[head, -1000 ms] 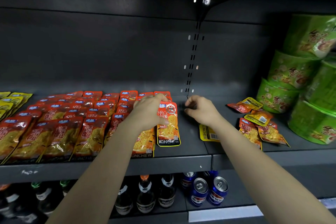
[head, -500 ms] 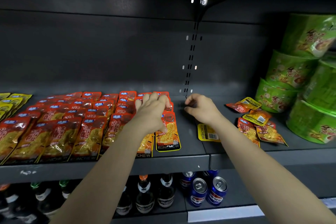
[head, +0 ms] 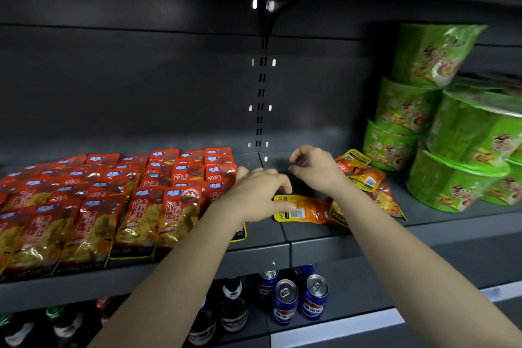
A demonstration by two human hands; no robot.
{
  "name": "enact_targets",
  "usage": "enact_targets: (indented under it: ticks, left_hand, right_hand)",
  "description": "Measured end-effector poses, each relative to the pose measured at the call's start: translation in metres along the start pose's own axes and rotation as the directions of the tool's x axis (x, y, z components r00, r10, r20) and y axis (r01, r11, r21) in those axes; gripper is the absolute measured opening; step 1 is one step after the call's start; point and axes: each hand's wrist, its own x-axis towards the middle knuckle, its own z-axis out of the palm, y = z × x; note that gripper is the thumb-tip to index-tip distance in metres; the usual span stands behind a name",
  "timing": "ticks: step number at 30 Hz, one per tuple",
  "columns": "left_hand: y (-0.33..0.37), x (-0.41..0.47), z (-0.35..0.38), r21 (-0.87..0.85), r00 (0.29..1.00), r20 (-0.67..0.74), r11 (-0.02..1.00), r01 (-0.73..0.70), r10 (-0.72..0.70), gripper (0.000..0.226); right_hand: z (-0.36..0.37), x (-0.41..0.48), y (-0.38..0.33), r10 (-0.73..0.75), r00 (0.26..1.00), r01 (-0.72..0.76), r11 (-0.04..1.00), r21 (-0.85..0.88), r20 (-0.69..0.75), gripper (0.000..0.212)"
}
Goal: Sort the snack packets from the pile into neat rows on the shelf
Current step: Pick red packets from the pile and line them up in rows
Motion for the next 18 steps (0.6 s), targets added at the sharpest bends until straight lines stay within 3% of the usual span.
enact_targets:
  ticks: [4,7,13,18]
  left_hand:
    - [0.014,0.008,0.003,-0.006,0.992,0.119,0.999,-0.039,0.039,0.065]
    - [0.019,0.016,0.006,-0.027,0.986,0.155,0.998,-0.053,0.056,0.074]
    - [0.019,0.023,0.002,-0.121,0.99,0.13,0.992,-0.042,0.058,0.06]
    - [0.006,0.027,-0.013,-0.256,0.992,0.101,0.961,0.102,-0.079,0.044]
  right_hand:
    - [-0.012,-0.005,0.014,0.027,0.999,-0.027,1.0,-0.012,-0.029,0.013]
    - [-0.016,-0.007,0.026,0.045,0.998,-0.046,0.999,-0.012,-0.05,0.013]
    - [-0.02,-0.01,0.039,0.052,0.997,-0.052,0.999,0.006,-0.056,0.011]
    - [-0.022,-0.007,0.042,0.05,0.984,-0.04,0.997,0.06,-0.171,0.014]
